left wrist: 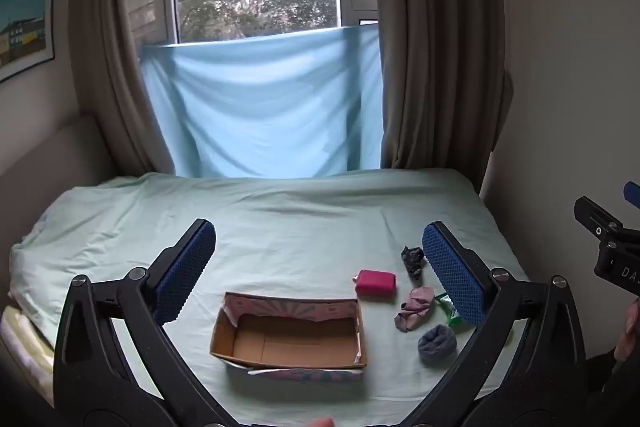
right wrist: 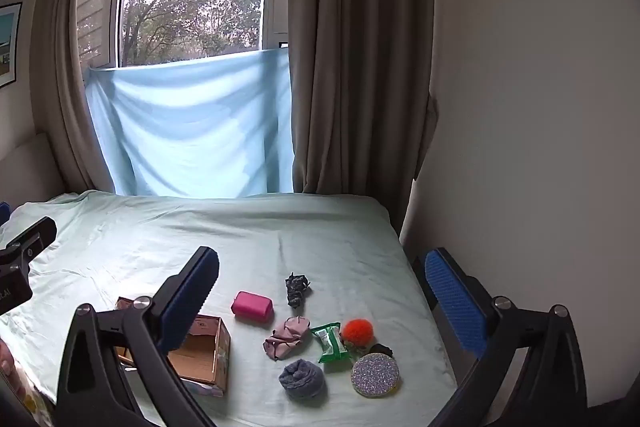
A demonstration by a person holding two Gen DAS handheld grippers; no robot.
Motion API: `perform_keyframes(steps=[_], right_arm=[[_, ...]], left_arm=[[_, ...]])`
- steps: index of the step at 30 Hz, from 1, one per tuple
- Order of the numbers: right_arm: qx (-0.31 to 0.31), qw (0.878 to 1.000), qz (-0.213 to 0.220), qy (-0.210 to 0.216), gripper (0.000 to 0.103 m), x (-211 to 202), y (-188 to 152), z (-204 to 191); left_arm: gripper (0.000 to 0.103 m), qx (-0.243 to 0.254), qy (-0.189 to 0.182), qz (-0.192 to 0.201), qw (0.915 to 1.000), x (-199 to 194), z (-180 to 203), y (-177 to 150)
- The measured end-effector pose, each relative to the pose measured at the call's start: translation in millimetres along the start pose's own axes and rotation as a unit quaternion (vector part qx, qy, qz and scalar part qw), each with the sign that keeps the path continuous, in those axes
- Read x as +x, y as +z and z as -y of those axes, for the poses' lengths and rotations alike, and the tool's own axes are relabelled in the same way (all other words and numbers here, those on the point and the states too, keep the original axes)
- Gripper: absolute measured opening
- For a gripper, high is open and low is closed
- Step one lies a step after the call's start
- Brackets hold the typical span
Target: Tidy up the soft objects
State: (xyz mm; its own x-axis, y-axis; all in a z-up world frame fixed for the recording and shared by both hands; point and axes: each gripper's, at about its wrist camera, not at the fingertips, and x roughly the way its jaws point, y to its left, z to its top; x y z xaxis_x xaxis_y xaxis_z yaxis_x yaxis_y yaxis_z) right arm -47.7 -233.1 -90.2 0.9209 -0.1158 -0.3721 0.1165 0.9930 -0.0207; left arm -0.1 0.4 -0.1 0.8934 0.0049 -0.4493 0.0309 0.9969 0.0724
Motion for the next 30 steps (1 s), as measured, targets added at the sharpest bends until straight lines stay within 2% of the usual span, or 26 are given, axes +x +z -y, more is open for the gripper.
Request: perform_keyframes(steps=[3,8,12,14,30], right_arm=[[0.001,1.000,-0.001,0.004,0.103,-2,-2,-1],[0.002,1.000,-0.004,0.004,0.103,7,0,6],[-0.001,1.000,-0.010,-0.001,0.103,7,4,5],[-0.001,1.000,-0.004,-0.006,0.103,1,-4,1],[0.001,1.000,0.006,-0.001,0.103,-5,-6,-4]], left_arm=[[0.103,-0.015,0.000,-0.002,0.9999,-2,-2,-2],[0.103,-0.005,-0.001,-0.006,1.0000,1,-1,1],[0.103,-0.015,-0.006,-0.001,0.9999,6,-3,-1],[0.103,-0.014,-0.006,0.000,0.9999,6,-1,0],[0.103,-0.018,-0.012,0.009,0.9997,-1,-6,0]])
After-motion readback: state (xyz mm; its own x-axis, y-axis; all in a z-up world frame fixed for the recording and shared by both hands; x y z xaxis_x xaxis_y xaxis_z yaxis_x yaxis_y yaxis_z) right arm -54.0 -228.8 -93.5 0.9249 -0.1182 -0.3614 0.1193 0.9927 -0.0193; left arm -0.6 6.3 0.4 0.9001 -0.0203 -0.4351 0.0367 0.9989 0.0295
